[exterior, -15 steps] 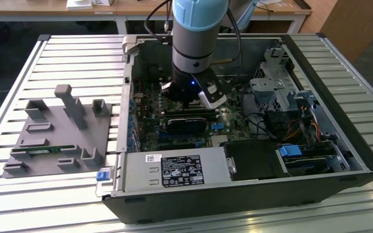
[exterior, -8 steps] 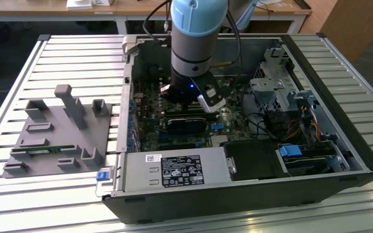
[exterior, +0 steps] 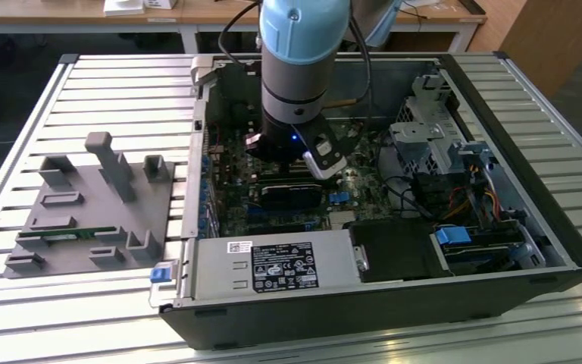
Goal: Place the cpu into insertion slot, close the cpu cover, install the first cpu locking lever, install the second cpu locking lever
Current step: 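Install the second cpu locking lever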
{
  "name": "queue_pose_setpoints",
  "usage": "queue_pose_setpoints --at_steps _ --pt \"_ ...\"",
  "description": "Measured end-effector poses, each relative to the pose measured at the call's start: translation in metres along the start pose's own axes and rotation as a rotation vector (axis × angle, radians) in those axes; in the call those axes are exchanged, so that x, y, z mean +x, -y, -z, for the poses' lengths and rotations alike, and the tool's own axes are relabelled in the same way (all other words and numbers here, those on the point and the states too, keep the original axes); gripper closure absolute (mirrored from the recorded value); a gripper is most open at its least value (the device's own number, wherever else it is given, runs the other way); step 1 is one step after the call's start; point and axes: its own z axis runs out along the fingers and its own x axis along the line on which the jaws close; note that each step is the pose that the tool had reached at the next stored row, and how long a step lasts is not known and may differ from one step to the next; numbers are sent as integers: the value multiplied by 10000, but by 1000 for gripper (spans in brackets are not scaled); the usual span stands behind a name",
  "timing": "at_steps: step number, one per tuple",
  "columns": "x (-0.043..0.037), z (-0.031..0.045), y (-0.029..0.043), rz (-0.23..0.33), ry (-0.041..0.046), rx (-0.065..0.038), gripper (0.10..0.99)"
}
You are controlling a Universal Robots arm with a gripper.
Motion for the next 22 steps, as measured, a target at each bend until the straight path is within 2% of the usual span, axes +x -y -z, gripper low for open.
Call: queue_pose_setpoints --at_steps 7,12,17,20,22 --pt "12 -65 36 0 7 -267 980" --pt "33 -91 68 2 12 -516 980" --pt "39 -121 81 3 18 -722 980" --pt "41 -133 83 4 21 -813 980" --pt "44 -142 86 4 20 -833 980"
